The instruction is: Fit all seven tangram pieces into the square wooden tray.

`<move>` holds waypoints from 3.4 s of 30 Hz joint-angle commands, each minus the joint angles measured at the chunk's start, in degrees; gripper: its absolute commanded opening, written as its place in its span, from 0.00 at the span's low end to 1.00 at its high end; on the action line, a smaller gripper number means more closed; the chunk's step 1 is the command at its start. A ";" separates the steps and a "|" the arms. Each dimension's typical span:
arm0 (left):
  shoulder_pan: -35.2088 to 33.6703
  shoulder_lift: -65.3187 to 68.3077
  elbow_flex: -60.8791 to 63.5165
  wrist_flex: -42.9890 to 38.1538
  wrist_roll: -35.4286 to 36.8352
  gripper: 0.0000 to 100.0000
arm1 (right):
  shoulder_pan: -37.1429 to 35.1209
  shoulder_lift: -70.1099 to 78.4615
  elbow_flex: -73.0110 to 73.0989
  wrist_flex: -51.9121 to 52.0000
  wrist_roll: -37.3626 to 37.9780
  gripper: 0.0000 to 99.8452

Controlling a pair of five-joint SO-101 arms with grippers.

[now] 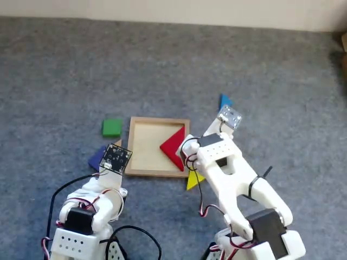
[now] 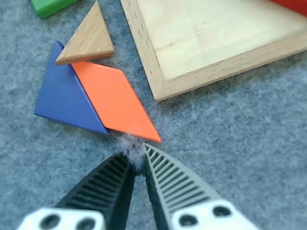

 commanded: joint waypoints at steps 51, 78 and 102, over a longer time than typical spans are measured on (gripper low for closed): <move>-0.31 -2.07 1.19 0.35 0.26 0.01 | 4.70 8.66 -5.23 0.92 -1.67 0.39; -0.31 -2.07 1.19 0.35 0.26 0.01 | -0.75 8.66 -4.62 3.74 0.53 0.38; -0.31 -2.07 1.19 0.35 0.26 0.01 | -0.66 8.92 -4.44 3.91 0.79 0.38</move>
